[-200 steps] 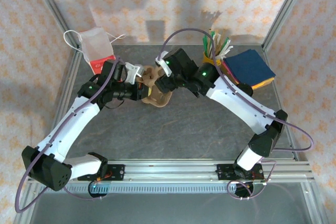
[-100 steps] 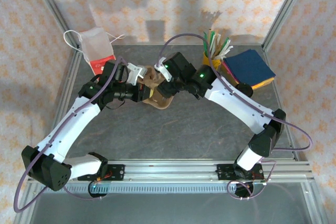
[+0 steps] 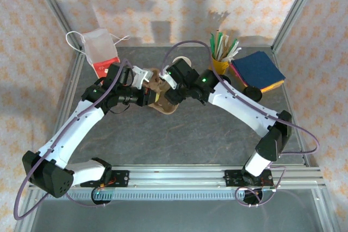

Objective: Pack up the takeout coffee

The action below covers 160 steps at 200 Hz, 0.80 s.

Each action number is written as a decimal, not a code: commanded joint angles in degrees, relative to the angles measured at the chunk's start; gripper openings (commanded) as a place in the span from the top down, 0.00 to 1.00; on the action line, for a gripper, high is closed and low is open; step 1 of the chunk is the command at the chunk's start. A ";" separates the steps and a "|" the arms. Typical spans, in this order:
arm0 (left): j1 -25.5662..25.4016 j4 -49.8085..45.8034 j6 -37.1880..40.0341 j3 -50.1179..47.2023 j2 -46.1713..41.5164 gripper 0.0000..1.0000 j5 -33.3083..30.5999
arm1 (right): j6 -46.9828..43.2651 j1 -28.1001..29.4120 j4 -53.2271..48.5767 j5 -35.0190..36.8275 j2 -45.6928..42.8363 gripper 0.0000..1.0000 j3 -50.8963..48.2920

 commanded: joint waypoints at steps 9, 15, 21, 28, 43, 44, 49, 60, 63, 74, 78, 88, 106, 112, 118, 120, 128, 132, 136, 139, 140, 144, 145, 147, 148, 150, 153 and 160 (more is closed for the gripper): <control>-0.20 -0.08 1.32 0.90 -1.54 0.93 1.65 | -0.47 0.12 0.99 -0.10 0.31 0.37 0.13; -0.19 0.02 1.32 0.77 -1.62 0.93 1.75 | -0.49 0.11 1.08 -0.30 0.33 0.38 0.17; -0.15 0.13 1.24 0.69 -1.64 0.93 1.74 | -0.53 0.11 1.21 -0.52 0.43 0.40 0.11; -0.21 0.22 1.28 0.59 -1.63 0.93 1.75 | -0.55 0.11 1.43 -0.61 0.51 0.41 0.16; -0.16 0.31 1.15 0.47 -1.62 0.93 1.57 | -0.55 0.11 1.51 -0.48 0.81 0.44 0.33; -0.20 0.31 1.15 0.42 -1.62 0.93 1.57 | -0.55 0.12 1.49 -0.47 0.81 0.44 0.34; -0.21 0.29 1.14 0.37 -1.67 0.93 1.53 | -0.55 0.08 1.41 -0.31 0.90 0.46 0.30; -0.20 0.35 1.06 0.37 -1.63 0.93 1.42 | -0.46 0.12 1.45 0.30 1.08 0.49 0.27; -0.20 0.43 1.06 0.39 -1.62 0.93 1.40 | -0.38 0.11 1.43 0.47 1.16 0.49 0.37; -0.20 0.53 0.97 0.38 -1.55 0.92 1.23 | -0.39 0.11 1.21 0.82 1.26 0.51 0.37; -0.16 0.61 0.89 0.42 -1.56 0.92 1.18 | -0.37 0.11 1.11 1.05 1.27 0.51 0.35; -0.21 0.83 0.66 0.28 -1.55 0.92 0.90 | -0.18 0.11 1.06 1.58 1.33 0.51 0.27; -0.20 1.07 0.27 0.31 -1.32 0.91 0.21 | -0.03 0.10 1.16 1.81 1.05 0.52 0.03; -0.17 1.08 0.12 0.35 -1.29 0.89 0.12 | -0.06 0.12 1.20 1.98 0.92 0.52 -0.07; -0.17 1.23 -0.12 0.38 -1.20 0.87 -0.08 | 0.03 0.10 1.26 2.14 0.78 0.52 -0.16; -0.22 1.27 -0.16 0.44 -1.19 0.86 -0.16 | 0.01 0.09 1.23 2.17 0.74 0.52 -0.13; -0.18 1.37 -0.41 0.54 -1.10 0.82 -0.36 | 0.06 0.11 1.22 2.43 0.65 0.53 -0.27; -0.21 1.40 -0.37 0.59 -1.10 0.80 -0.49 | 0.03 0.05 1.25 2.54 0.58 0.54 -0.31; -0.23 1.45 -0.42 0.63 -1.11 0.78 -0.64 | 0.03 0.08 1.26 2.68 0.56 0.55 -0.37; -0.20 1.45 -0.41 0.71 -1.12 0.77 -0.81 | 0.06 0.07 1.26 2.82 0.50 0.55 -0.44; -0.17 1.45 -0.47 0.72 -1.06 0.76 -0.85 | 0.06 0.10 1.23 2.85 0.48 0.55 -0.49; -0.22 1.45 -0.44 0.85 -1.11 0.74 -1.16 | 0.13 0.08 1.21 3.02 0.40 0.56 -0.57; -0.18 1.45 -0.44 0.88 -1.10 0.74 -1.24 | 0.14 0.05 1.20 3.08 0.39 0.56 -0.55; -0.16 1.39 -0.44 0.94 -1.10 0.73 -1.48 | 0.22 0.08 1.26 3.19 0.38 0.56 -0.61; -0.15 1.38 -0.44 0.96 -1.18 0.72 -1.63 | 0.23 0.10 1.23 3.26 0.38 0.56 -0.61; -0.15 1.37 -0.50 1.09 -1.21 0.71 -1.95 | 0.26 0.12 1.22 3.30 0.38 0.56 -0.58; -0.12 1.37 -0.64 1.20 -1.19 0.70 -2.52 | 0.37 0.08 1.09 3.38 0.38 0.56 -0.60; -0.06 1.37 -1.13 1.57 -1.40 0.66 -4.26 | 0.49 0.10 0.97 3.62 0.38 0.57 -0.61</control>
